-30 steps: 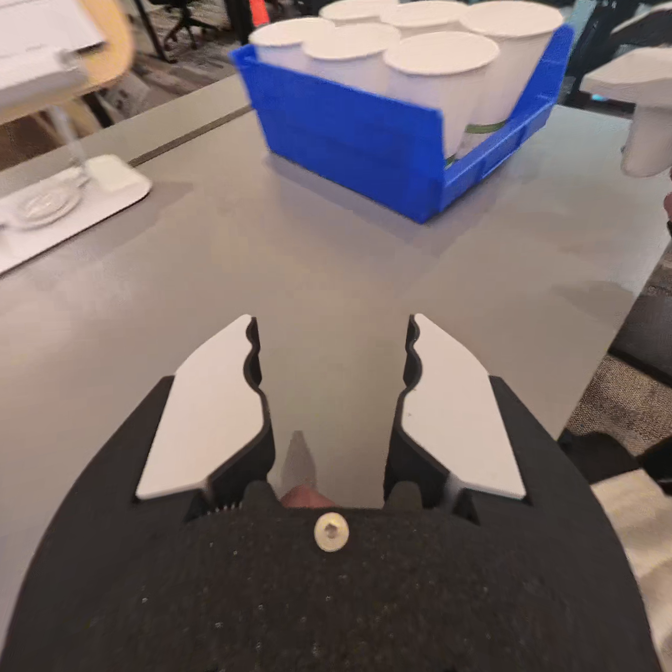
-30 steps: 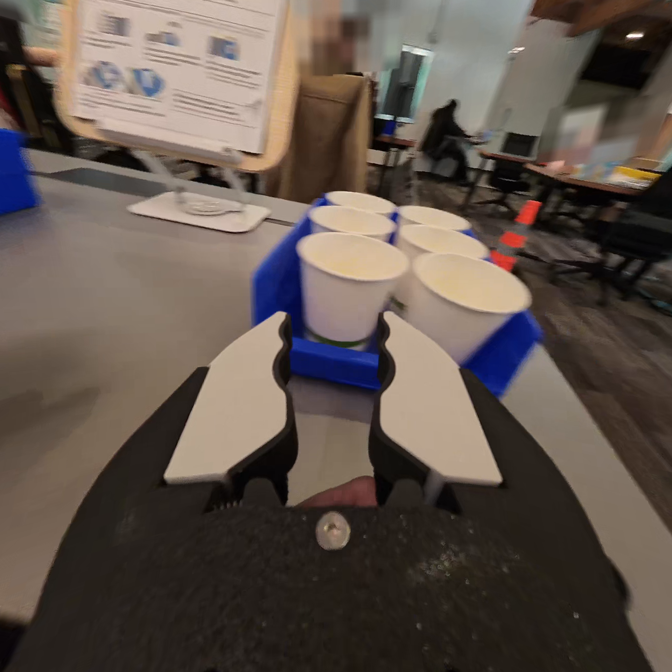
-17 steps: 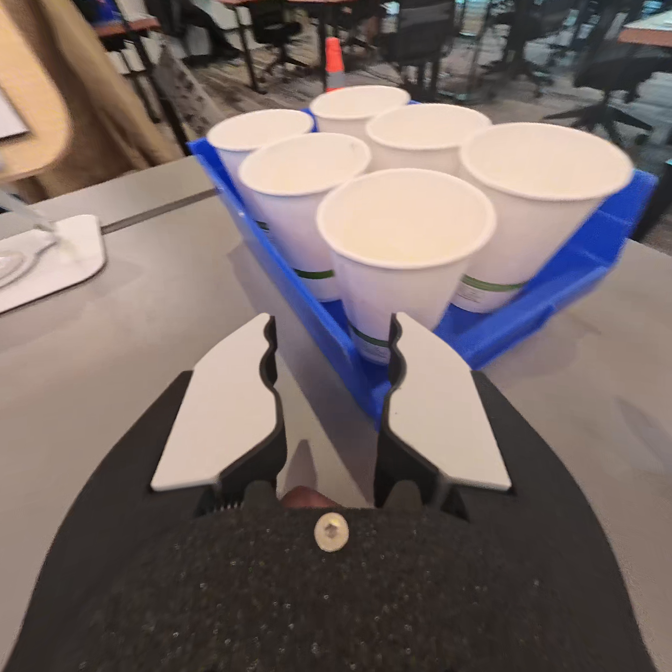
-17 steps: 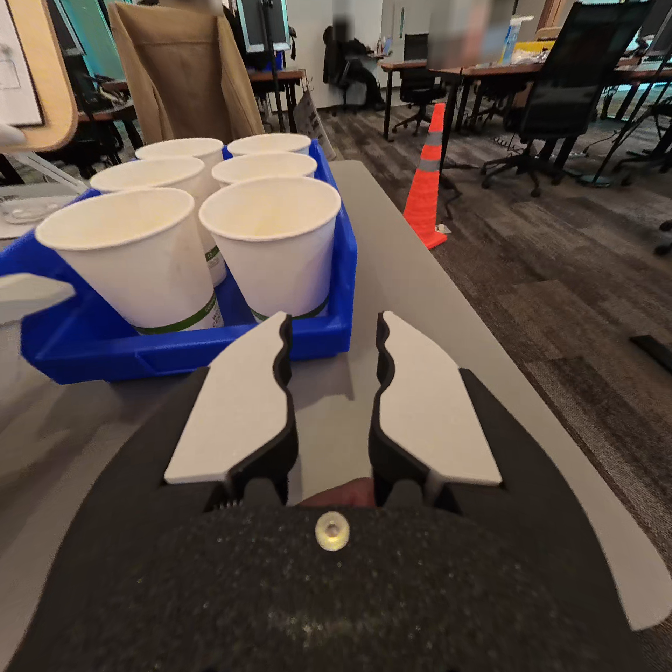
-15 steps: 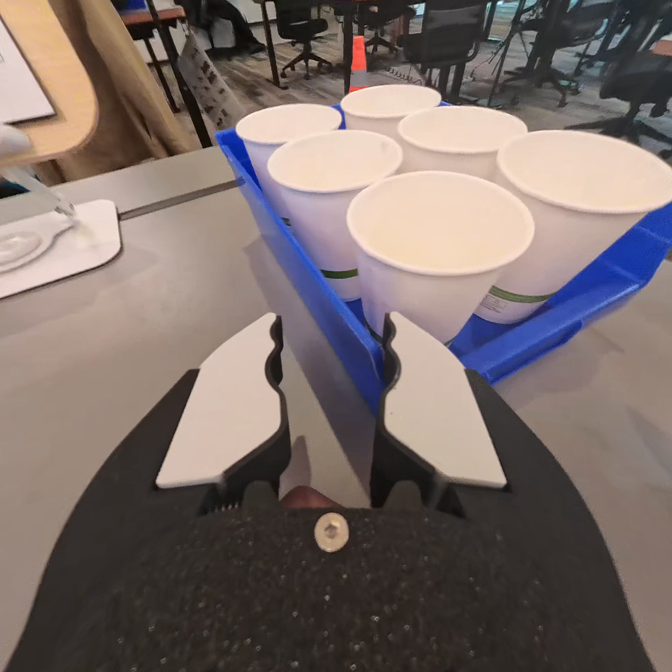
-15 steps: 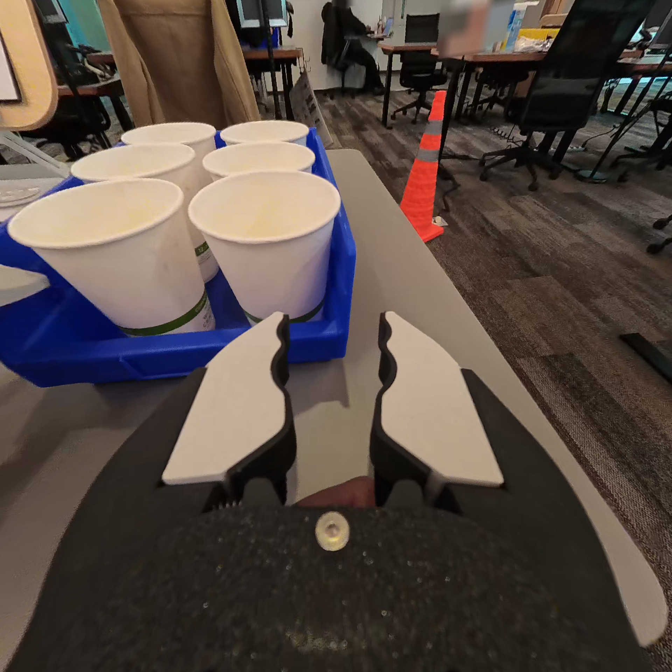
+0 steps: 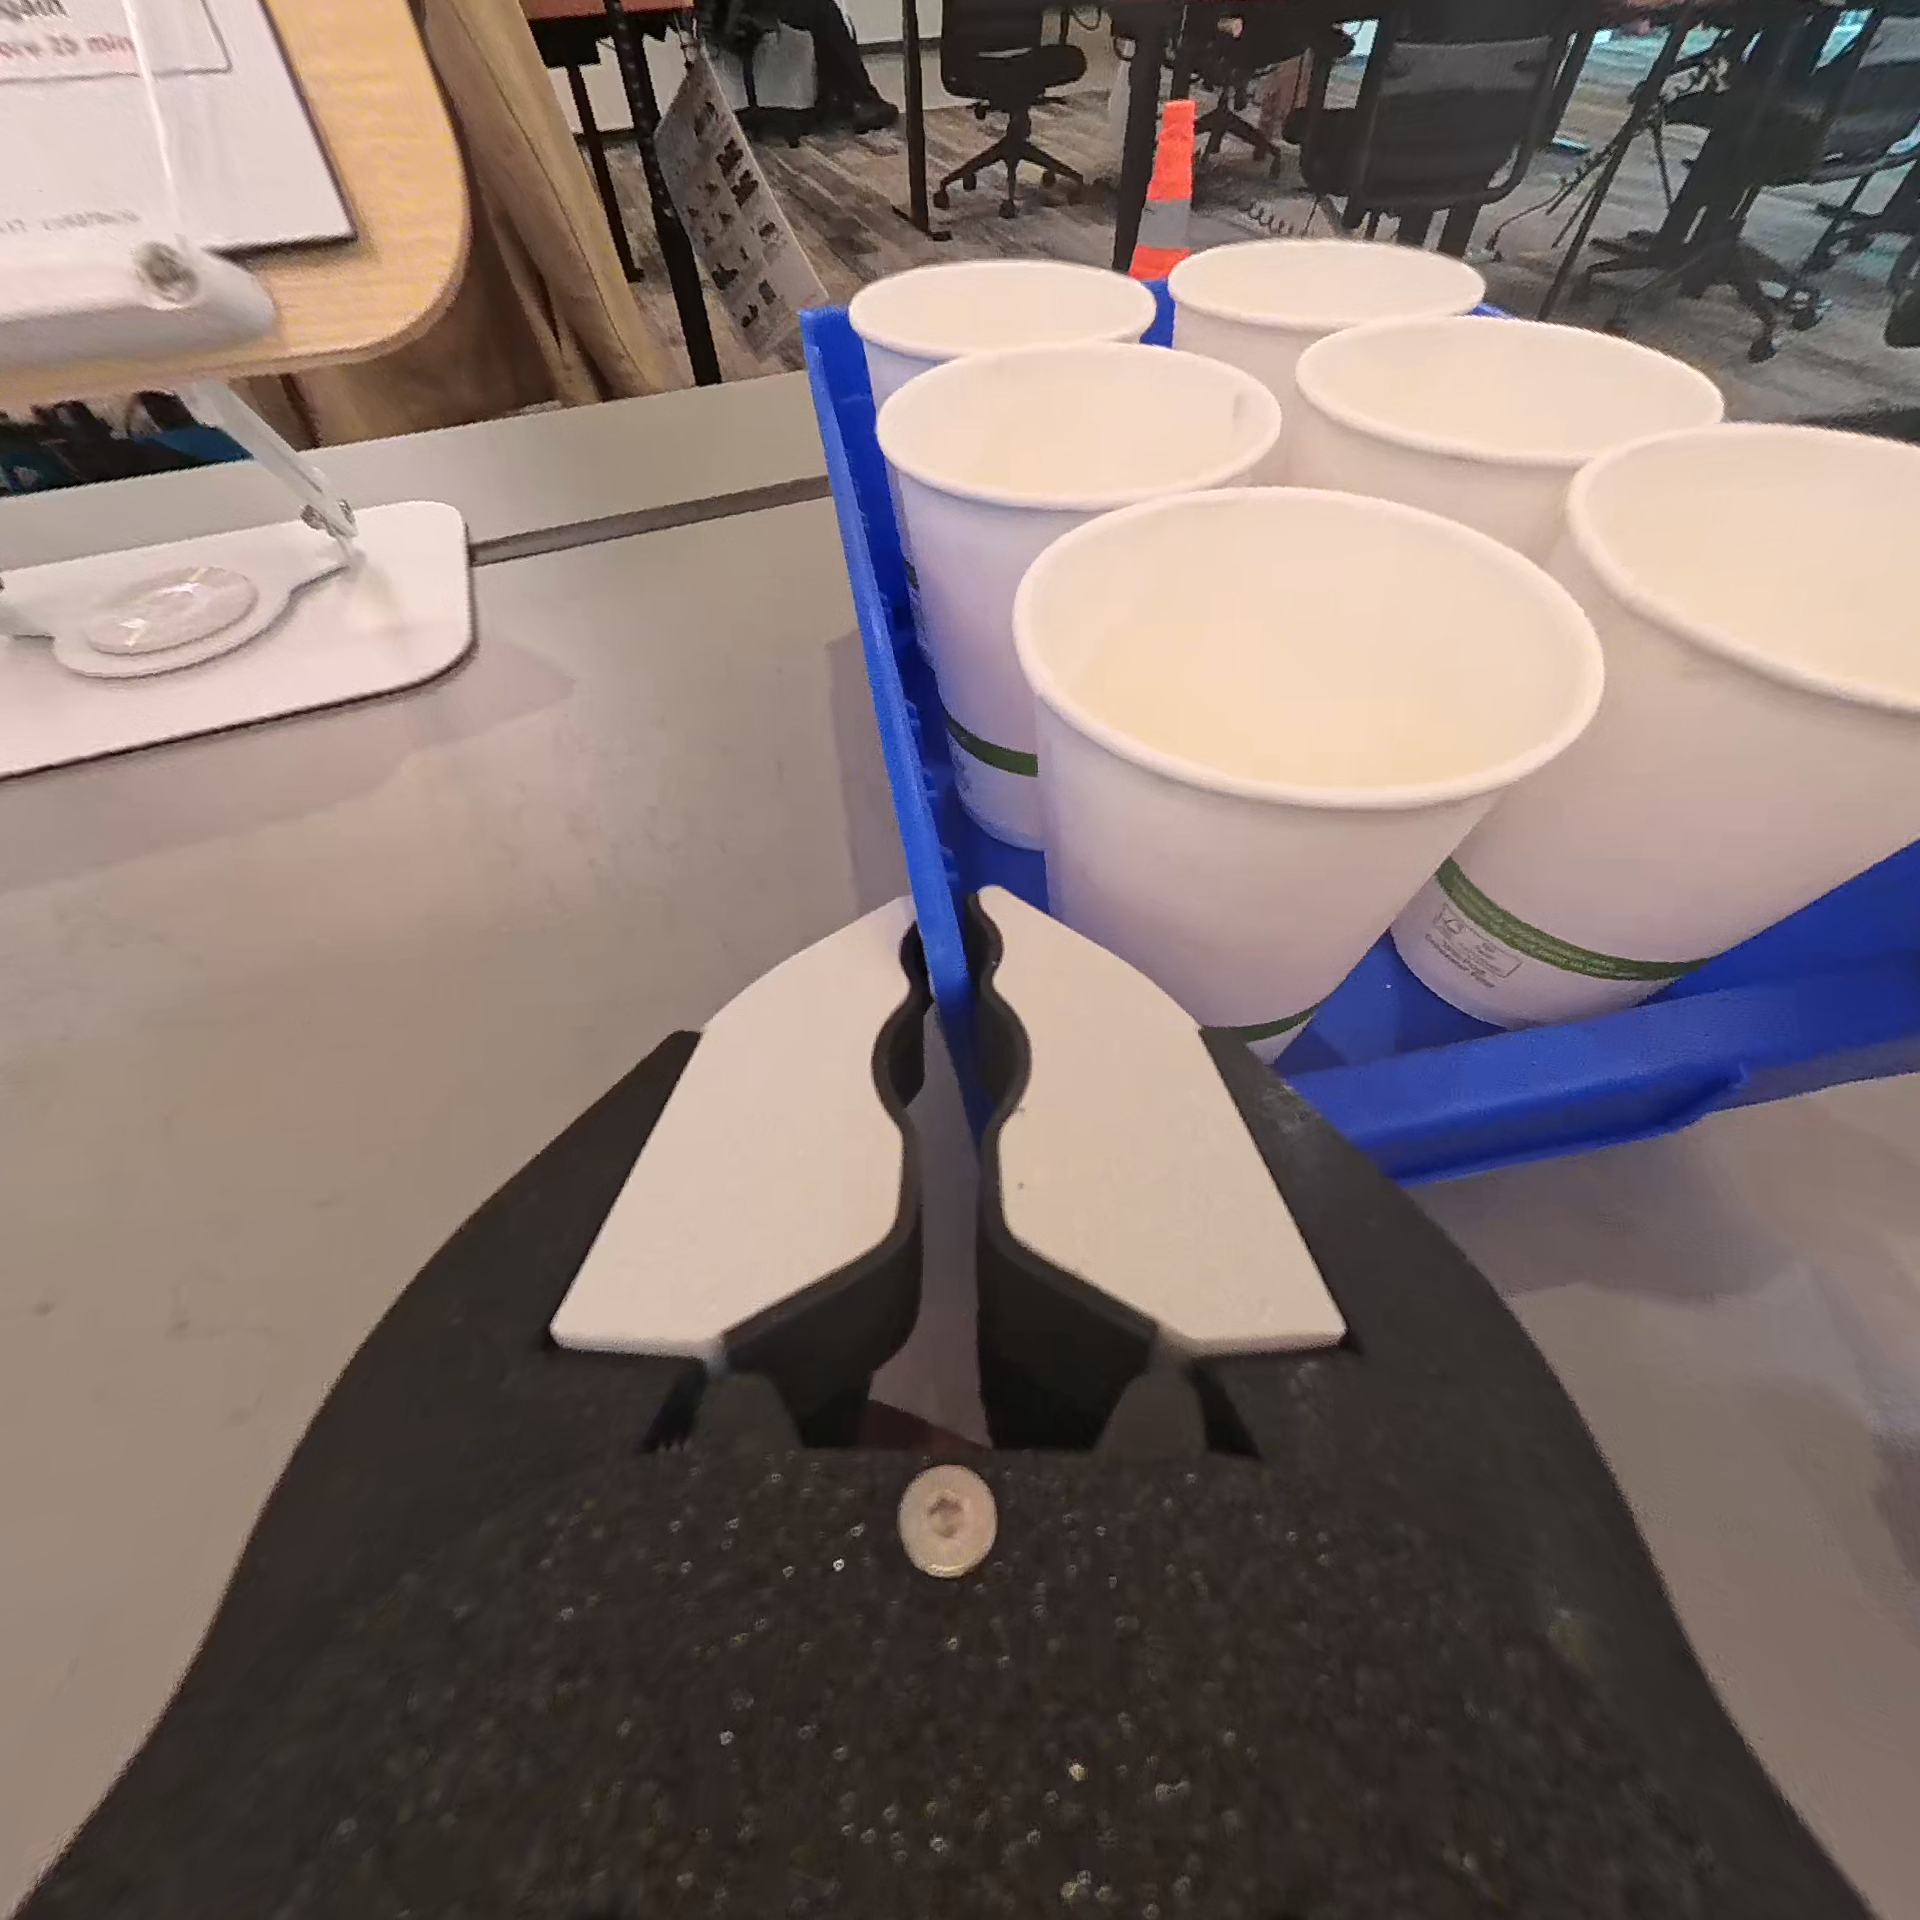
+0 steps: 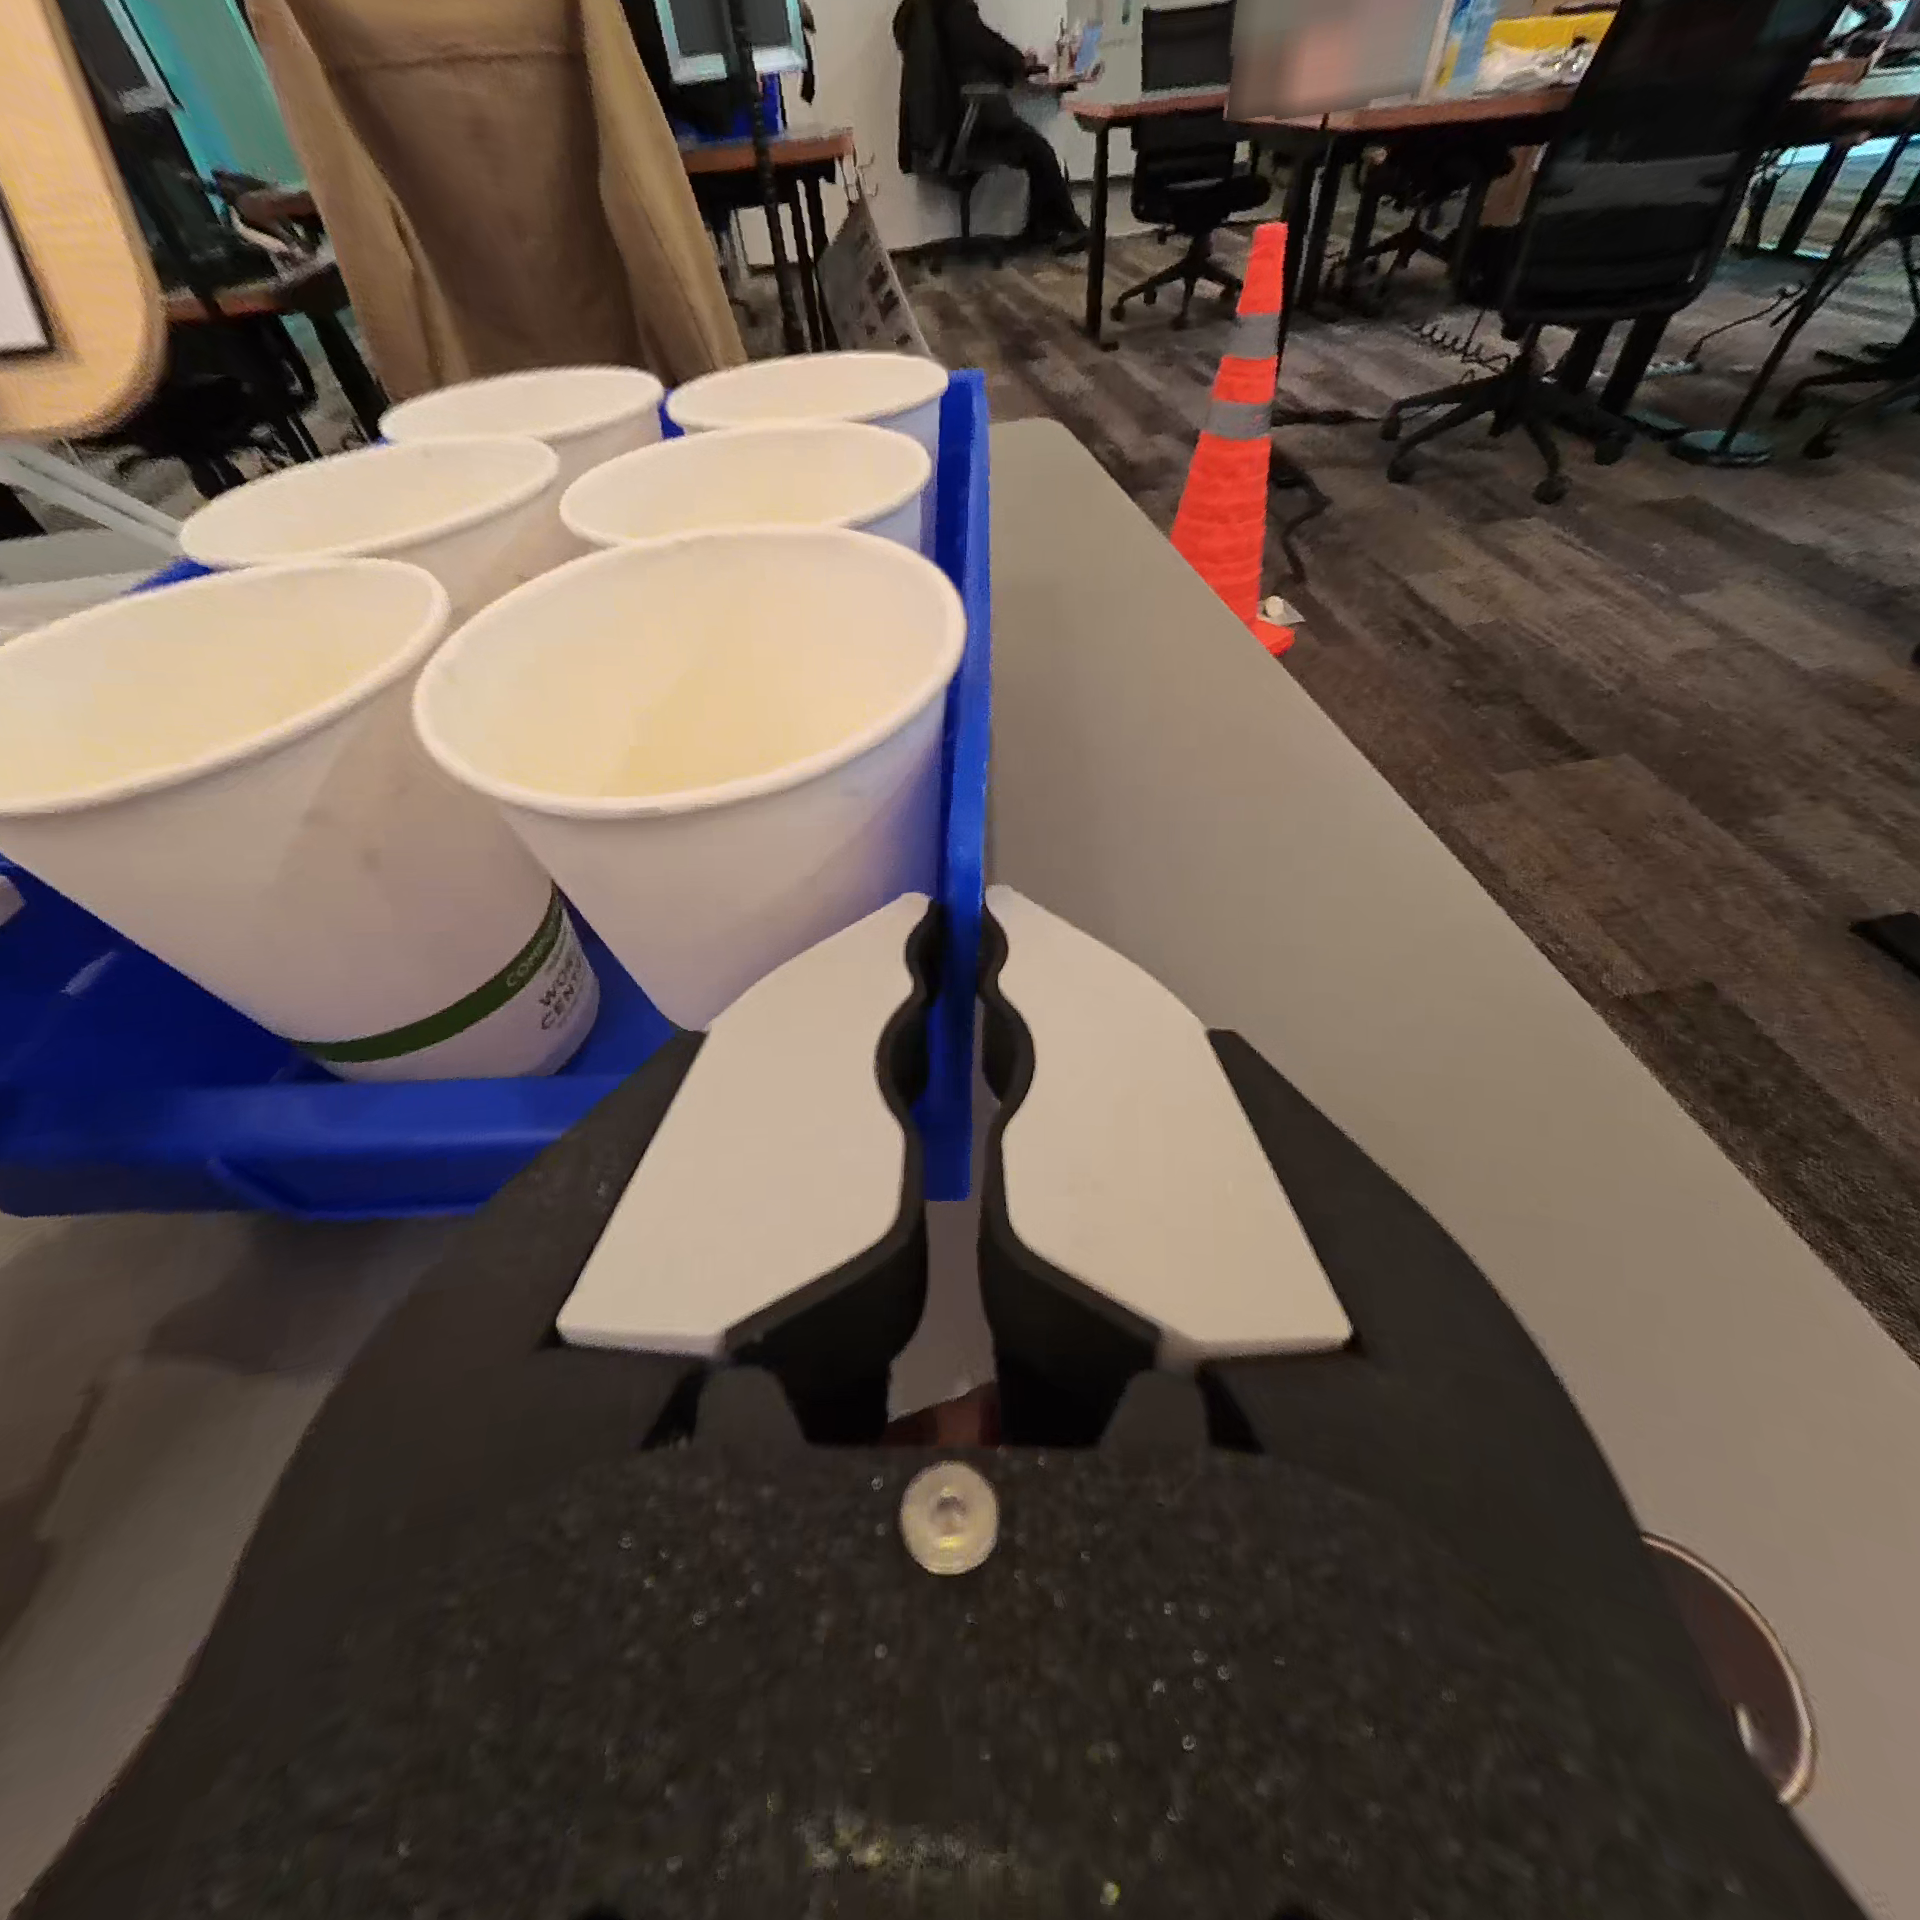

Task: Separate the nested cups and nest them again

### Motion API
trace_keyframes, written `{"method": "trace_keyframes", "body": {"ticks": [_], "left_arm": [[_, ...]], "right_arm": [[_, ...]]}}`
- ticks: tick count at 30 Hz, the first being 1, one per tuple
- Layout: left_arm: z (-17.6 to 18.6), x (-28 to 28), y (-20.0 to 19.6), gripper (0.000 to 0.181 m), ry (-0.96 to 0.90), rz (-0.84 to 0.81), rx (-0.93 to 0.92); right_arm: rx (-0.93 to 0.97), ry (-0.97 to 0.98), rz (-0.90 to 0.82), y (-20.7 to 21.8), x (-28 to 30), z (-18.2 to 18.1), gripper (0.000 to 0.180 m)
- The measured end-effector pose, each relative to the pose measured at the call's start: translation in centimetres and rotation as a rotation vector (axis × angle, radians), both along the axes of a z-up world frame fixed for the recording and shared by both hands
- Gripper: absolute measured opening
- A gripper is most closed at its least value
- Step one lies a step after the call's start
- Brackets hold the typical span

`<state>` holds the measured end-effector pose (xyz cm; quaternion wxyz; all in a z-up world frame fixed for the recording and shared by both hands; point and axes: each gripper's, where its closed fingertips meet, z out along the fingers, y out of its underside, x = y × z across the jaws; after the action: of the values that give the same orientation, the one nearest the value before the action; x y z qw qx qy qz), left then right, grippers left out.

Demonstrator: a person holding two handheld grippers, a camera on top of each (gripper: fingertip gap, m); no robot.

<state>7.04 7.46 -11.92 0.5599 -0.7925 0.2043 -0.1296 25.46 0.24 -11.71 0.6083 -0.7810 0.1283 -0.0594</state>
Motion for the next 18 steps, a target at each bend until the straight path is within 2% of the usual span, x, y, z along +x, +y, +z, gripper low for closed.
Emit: {"method": "trace_keyframes", "body": {"ticks": [9, 14, 18], "left_arm": [[2.1, -6.0, -1.9, 0.003, -0.082, 0.015, 0.022], [3.8, -13.6, -3.2, 0.003, -0.055, 0.076, 0.081], [3.7, -22.0, -4.0, 0.003, 0.000, 0.166, 0.103]], "right_arm": [[0.120, 0.003, 0.022, -1.7, -6.5, 2.6, 0.004], [0.190, 0.012, 0.100, -1.5, -13.9, 4.6, 0.003], [0.184, 0.008, 0.210, -0.3, -22.0, 4.5, 0.003]]}}
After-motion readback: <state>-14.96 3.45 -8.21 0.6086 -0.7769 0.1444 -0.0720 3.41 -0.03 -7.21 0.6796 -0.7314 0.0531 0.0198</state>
